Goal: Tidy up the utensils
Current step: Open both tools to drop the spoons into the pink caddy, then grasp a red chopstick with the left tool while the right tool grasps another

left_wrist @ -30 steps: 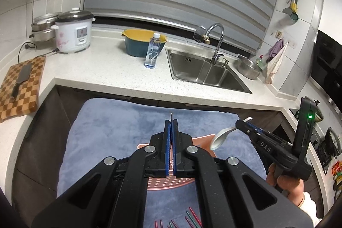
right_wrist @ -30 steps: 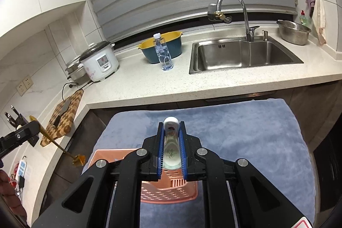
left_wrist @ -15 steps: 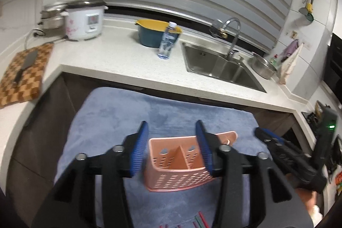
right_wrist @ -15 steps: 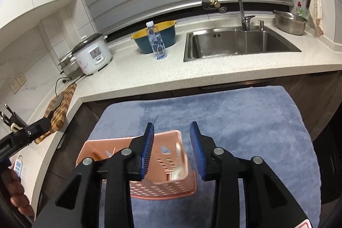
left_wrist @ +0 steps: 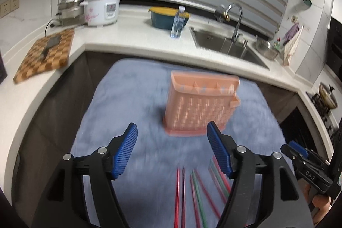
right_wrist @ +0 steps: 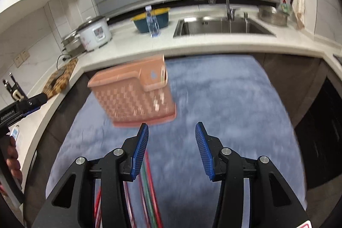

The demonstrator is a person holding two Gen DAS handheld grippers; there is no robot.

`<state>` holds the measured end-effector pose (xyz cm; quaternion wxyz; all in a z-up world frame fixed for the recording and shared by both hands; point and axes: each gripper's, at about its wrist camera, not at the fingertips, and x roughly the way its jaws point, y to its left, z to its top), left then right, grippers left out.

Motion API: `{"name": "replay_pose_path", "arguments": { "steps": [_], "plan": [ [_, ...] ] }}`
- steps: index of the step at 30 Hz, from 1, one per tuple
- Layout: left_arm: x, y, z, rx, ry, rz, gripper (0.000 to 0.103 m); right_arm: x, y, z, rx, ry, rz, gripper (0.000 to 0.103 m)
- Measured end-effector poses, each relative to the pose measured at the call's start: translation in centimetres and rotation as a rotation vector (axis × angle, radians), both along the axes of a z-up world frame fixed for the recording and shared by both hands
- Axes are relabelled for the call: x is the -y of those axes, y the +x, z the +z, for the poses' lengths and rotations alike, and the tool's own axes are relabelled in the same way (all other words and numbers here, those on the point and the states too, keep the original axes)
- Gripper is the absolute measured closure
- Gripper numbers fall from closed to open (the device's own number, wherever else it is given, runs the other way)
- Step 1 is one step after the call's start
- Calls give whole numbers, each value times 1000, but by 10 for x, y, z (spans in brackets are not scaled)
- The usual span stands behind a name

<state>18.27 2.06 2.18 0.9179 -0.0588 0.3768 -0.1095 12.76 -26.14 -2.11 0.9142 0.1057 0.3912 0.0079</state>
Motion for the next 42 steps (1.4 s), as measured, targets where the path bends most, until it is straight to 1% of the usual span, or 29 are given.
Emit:
{"name": "replay_pose_path", "arguments": {
  "steps": [3, 5, 9, 11, 13, 15, 18, 20, 21, 23, 25, 28, 34, 42],
  "plan": [
    [0, -31, -25, -31, 57, -9, 36, -9, -31, -24, -52, -41, 10, 58],
    [0, -47, -41, -58, 80, -18, 35, -12, -51, -44, -97, -32, 17, 58],
    [-5, -77, -78, -146, 81, -12, 35, -18, -82, -76, -158, -29, 15, 58],
    [-5, -87, -89, -176, 77, -13, 35, -24, -92, -87, -178, -41, 25, 58],
    [-4, -98, -100, -191, 84, -19, 35, -29, -98, -97, -189, -54, 39, 58],
    [-3, -108, -106, -186, 102, -25, 35, -31, -100, -104, -192, -64, 43, 59],
    [-2, -114, -113, -189, 124, -31, 35, -34, -100, -109, -195, -60, 47, 61],
    [0, -116, -117, -193, 122, -34, 35, -37, -98, -112, -199, -63, 62, 70],
    [0, -117, -119, -195, 125, -33, 35, -40, -96, -114, -202, -71, 69, 72],
    [1, -119, -122, -199, 130, -35, 36, -42, -94, -116, -207, -74, 77, 79],
    [2, -120, -125, -206, 129, -38, 36, -44, -93, -118, -208, -75, 80, 81],
    [4, -120, -127, -211, 134, -43, 36, -45, -90, -120, -209, -77, 85, 83],
    [7, -120, -136, -227, 155, -55, 37, -43, -89, -121, -208, -70, 83, 84],
    [9, -119, -144, -245, 162, -61, 37, -45, -88, -122, -213, -77, 94, 84]
  ]
}}
